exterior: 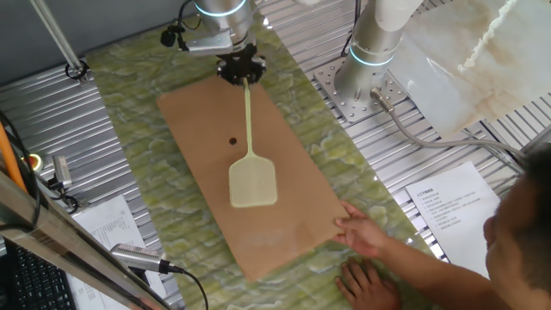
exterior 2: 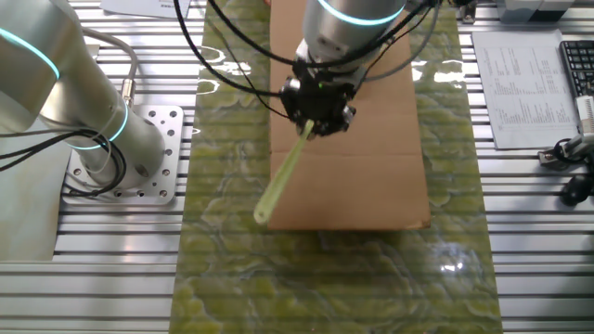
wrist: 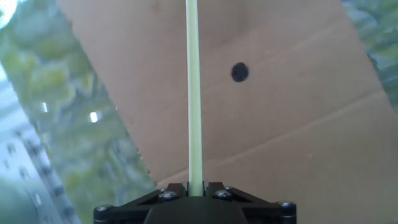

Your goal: Swat with a flyswatter

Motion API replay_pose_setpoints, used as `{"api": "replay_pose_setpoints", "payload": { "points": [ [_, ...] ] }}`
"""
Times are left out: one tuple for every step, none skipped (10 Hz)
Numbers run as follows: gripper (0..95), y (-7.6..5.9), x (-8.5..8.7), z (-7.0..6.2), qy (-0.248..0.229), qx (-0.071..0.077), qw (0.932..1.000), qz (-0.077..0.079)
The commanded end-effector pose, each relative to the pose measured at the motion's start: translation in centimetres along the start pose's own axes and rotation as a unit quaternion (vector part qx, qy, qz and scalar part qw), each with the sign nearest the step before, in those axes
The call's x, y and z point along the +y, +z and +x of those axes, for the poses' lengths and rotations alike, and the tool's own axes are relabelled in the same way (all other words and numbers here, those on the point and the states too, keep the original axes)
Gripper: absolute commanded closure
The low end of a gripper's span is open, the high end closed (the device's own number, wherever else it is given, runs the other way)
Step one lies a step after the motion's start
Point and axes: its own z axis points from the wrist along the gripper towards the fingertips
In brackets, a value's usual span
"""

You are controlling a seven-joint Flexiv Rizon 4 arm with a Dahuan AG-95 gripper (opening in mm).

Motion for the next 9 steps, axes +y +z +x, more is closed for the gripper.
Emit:
{"api": "replay_pose_setpoints", "payload": {
  "points": [
    [95.0,0.5,-0.7,4.0,-0.053,0.050,0.9972,0.016],
    [95.0,0.5,-0.7,4.5,-0.046,0.050,0.9976,0.017],
    [95.0,0.5,-0.7,5.1,-0.044,0.053,0.9975,0.018],
    [95.0,0.6,-0.8,5.6,-0.049,0.053,0.9973,0.017],
    [95.0,0.8,-0.7,6.2,-0.055,0.053,0.9970,0.016],
    [95.0,0.8,-0.7,6.4,-0.056,0.053,0.9969,0.016],
    [95.0,0.9,-0.7,6.2,-0.047,0.044,0.9978,0.014],
    [95.0,0.9,-0.8,6.1,-0.038,0.039,0.9985,0.012],
    [95.0,0.9,-0.8,6.1,-0.018,0.019,0.9996,0.005]
  ]
}}
